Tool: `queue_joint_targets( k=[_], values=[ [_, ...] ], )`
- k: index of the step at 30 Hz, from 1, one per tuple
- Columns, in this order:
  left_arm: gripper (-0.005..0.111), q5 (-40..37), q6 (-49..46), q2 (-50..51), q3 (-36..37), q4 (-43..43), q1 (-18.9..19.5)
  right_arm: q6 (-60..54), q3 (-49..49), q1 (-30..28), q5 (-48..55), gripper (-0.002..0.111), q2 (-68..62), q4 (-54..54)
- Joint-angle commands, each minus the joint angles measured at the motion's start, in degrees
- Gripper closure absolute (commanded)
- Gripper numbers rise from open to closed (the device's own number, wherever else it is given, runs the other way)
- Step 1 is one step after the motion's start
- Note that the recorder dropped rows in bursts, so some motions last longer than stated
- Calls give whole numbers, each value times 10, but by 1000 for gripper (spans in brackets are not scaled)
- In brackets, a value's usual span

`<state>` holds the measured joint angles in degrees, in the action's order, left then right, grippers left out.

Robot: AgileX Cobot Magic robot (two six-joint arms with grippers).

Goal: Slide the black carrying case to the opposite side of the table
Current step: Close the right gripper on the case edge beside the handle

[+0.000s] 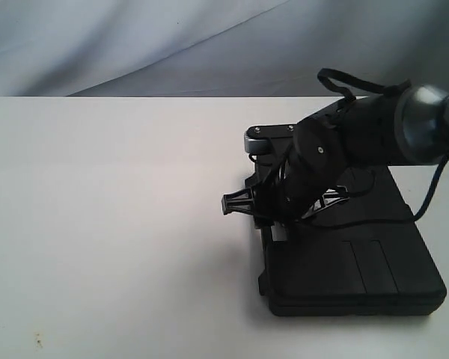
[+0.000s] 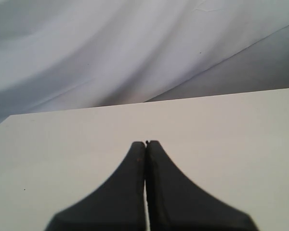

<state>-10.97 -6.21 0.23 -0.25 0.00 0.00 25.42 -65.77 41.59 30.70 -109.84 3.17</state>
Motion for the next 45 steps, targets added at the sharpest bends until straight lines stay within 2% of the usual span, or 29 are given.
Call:
queue_joint_targets(
  k=[1, 14, 20, 25, 31, 45],
  values=[
    [107, 5, 0, -2, 3, -8, 0, 2, -4, -4, -31, 68, -15, 6],
    [107, 5, 0, -2, 3, -8, 0, 4, -4, -4, -69, 69, -39, -9],
    [107, 5, 0, -2, 3, -8, 0, 4, -4, -4, -75, 74, -39, -9],
    [107, 5, 0, -2, 3, -8, 0, 24, -4, -4, -63, 84, -39, -9],
    [107, 5, 0, -2, 3, -8, 0, 25, -4, -4, -54, 108, -39, -9],
    [107, 5, 0, -2, 3, -8, 0, 52, -19, 3, -39, 108, -56, -45]
  ],
)
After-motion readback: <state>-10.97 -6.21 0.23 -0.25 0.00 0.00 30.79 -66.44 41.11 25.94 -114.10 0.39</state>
